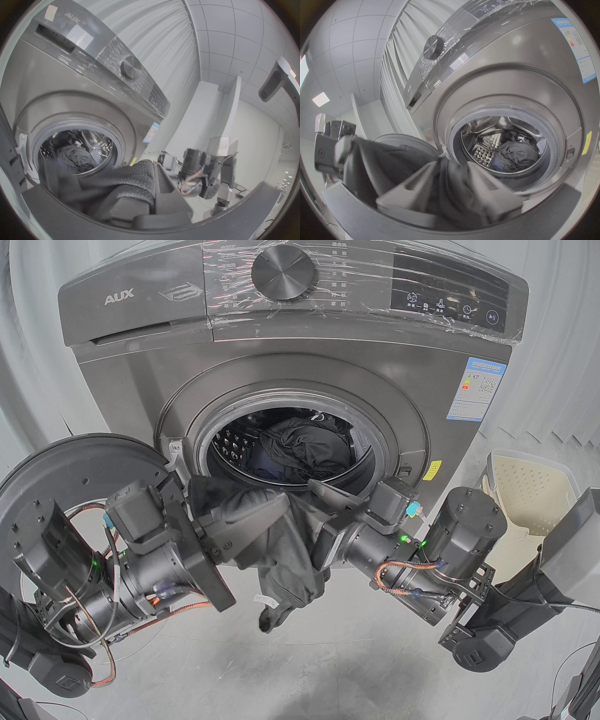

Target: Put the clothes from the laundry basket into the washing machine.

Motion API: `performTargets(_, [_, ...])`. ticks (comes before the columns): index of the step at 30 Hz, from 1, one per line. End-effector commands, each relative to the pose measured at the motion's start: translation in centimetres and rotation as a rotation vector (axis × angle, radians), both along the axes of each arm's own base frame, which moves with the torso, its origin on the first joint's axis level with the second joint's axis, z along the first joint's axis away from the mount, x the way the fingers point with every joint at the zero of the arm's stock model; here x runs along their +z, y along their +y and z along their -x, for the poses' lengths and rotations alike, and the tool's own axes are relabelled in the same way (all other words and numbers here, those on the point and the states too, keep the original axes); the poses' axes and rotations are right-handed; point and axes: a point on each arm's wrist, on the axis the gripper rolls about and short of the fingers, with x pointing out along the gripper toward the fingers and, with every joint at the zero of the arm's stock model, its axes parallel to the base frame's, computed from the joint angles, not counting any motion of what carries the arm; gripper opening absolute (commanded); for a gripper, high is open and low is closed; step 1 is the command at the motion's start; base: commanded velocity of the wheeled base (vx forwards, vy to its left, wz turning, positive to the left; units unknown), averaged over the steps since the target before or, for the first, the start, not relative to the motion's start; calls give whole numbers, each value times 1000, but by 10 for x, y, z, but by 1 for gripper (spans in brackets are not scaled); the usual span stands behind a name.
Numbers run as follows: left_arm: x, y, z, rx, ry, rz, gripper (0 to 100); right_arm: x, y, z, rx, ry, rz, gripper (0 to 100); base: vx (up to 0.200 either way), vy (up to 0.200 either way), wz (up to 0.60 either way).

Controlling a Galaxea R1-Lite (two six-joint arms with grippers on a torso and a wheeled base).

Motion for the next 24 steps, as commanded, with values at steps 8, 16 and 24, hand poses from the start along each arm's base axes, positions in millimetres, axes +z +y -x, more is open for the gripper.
performTargets(8, [28, 4, -29, 171, -73, 101, 0, -47, -40, 10, -56, 160, 172, 100, 0, 0, 0])
performTargets(16, [35, 0, -43, 271, -84, 144, 0, -66, -41, 11, -59, 195, 240, 100, 0, 0, 0])
performTargets(24, [38, 0, -47, 287, -94, 151, 0, -76, -32, 15, -25, 205, 264, 100, 0, 0, 0])
